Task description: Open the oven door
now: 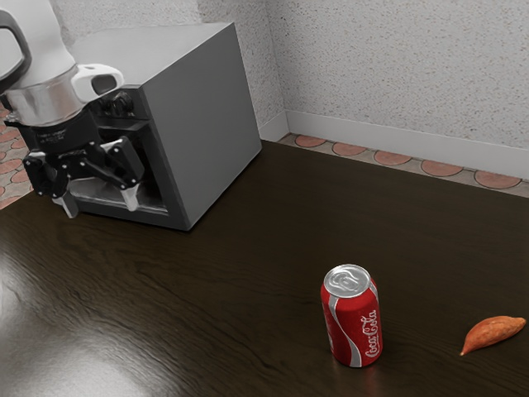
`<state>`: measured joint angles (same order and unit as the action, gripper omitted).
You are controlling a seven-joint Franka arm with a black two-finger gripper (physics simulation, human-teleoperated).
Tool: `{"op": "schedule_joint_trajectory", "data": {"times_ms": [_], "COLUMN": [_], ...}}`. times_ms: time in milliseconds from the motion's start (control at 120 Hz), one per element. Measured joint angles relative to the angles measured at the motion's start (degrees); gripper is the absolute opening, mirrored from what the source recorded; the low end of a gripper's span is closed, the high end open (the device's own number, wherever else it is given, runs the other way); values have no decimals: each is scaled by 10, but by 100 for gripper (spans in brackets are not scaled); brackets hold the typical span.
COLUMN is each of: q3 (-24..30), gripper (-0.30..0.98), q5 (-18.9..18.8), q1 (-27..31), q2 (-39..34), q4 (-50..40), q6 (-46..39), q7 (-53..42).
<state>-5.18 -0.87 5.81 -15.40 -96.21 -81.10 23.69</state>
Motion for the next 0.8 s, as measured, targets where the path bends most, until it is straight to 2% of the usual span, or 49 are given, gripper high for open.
{"op": "schedule_joint_trajectory", "data": {"times_ms": [200, 233, 308, 417, 467, 567, 600, 700, 800], "q3": [0, -1, -2, -4, 10, 32, 35, 36, 36], "gripper": [69, 69, 69, 69, 69, 69, 69, 69, 69], "q5": [-5, -4, -5, -2, 3, 29, 37, 99, 130], "q1": [1, 19, 82, 142, 186, 244, 251, 267, 282], "q2": [-62, -77, -67, -14, -9, -1, 7, 22, 70], "q4": [-60, -73, -85, -83, -83, -82, -81, -78, -35], "q6": [-4, -21, -101, -242, -299, -379, -399, -444, -476], "q7": [67, 76, 95, 119, 128, 144, 149, 174, 196]}}
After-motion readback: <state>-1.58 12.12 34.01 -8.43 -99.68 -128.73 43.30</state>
